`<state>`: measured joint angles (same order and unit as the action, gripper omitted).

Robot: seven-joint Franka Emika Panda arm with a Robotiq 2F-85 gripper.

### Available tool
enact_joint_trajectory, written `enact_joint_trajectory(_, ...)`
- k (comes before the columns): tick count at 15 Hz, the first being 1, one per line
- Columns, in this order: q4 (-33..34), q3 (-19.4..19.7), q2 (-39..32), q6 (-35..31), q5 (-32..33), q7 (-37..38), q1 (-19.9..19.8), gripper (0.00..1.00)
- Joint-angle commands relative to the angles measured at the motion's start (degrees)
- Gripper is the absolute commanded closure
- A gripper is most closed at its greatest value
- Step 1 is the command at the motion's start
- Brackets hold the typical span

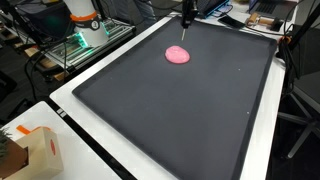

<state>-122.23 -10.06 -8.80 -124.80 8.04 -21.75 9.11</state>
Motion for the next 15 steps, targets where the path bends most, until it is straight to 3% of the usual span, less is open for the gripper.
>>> enact_joint_trajectory(1, -1.15, -0.11, 4.24, 1.02, -3.67, -3.72, -1.32, 0.97)
enact_joint_trajectory(7, 2.35, 0.31, 6.56, 5.17, -4.07, -4.14, -1.08, 0.97)
enact_joint_trajectory(8, 1.89, 0.3, 5.65, 2.91, -2.94, -2.91, -0.87, 0.87)
enact_joint_trajectory(15, 2.55, 0.33, 6.11, 3.96, -2.93, -3.02, -0.85, 0.87)
